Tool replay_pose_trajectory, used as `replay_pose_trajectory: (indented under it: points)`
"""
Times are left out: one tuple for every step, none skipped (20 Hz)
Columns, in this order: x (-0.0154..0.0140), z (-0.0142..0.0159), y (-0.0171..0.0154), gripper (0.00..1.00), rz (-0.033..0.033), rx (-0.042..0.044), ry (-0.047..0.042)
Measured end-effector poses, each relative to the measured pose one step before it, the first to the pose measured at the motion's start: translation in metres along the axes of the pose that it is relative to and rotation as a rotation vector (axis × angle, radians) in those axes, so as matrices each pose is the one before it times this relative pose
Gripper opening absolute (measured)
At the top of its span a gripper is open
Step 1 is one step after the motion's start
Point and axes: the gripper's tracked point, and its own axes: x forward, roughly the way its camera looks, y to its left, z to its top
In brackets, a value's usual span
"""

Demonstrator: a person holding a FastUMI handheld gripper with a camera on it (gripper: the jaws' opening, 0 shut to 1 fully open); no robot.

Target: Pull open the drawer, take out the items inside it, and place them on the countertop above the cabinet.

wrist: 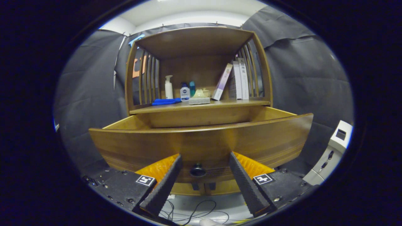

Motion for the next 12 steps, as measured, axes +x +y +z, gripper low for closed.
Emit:
replay_pose_trajectory:
  points:
    - [0.00709,0.00139,-0.00017,0.99,-0.00641,-0.00790,-0.00098]
    - [0.00716,0.00300,0.00059,0.99,-0.00233,0.00380,-0.00151]
    - [0.00714,0.00064,0.00226,0.99,0.00079,0.01258,0.00063]
    - [0.00832,0.00263,0.00263,0.99,0.00472,0.01916,-0.00273]
    - [0.00016,-0.00036,0.00262,0.99,0.00135,0.00885,-0.00431]
    - [0.01182,0.00540,0.00095,0.99,-0.00701,-0.00106,-0.01298]
    - [0.01121,0.00263,0.00095,0.99,-0.01219,-0.00176,-0.00418]
    - [0.01056,-0.00102,0.00390,0.99,-0.00529,-0.01487,0.01080]
    - [0.00973,0.00265,0.00151,0.99,-0.00833,-0.00488,0.00090]
    - [0.00517,0.00286,0.00187,0.99,-0.00574,0.00481,-0.00545]
    - [0.00905,-0.00124,0.00233,0.99,-0.00113,0.00021,0.00762]
    - [0.00852,0.00175,-0.00047,0.99,-0.00472,0.00456,-0.00249]
